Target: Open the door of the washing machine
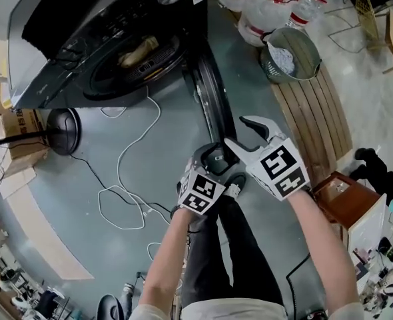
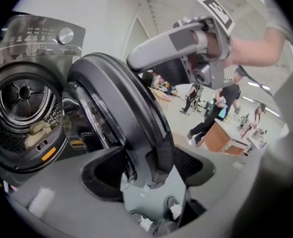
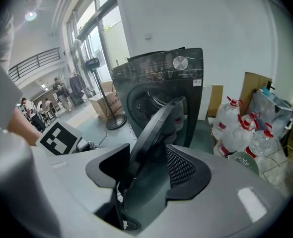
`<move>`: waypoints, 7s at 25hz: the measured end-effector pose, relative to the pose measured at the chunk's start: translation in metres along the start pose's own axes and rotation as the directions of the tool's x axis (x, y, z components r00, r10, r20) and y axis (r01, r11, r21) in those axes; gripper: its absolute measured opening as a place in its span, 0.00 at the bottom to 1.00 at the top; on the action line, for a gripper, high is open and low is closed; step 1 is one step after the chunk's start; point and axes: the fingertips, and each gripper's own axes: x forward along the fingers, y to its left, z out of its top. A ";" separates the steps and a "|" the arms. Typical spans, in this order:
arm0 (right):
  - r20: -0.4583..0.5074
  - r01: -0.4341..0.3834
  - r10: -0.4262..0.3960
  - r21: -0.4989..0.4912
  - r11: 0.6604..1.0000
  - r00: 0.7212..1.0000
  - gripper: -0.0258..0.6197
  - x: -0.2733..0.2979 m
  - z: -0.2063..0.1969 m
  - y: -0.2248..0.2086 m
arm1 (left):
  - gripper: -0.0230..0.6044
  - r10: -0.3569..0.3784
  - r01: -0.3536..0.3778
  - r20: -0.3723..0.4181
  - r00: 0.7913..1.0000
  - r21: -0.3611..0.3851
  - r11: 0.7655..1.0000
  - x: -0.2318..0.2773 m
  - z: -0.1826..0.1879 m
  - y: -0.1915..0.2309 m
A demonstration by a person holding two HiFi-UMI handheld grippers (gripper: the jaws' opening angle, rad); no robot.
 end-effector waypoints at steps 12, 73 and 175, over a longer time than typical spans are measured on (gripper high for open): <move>-0.015 0.141 -0.140 0.086 0.986 0.990 0.35 -0.014 -0.013 -0.053 | 0.39 -0.150 0.145 0.021 0.989 0.146 0.979 0.035 0.061 -0.020; 0.011 0.304 -0.306 -0.172 0.937 0.952 0.22 -0.058 0.040 -0.315 | 0.13 0.324 -0.325 0.180 0.929 -0.027 0.945 0.104 0.277 0.174; 0.255 -0.032 -0.002 0.130 0.991 0.967 0.04 -0.146 0.082 0.116 | 0.13 0.716 -0.591 0.169 0.677 -0.454 0.667 -0.314 0.117 -0.029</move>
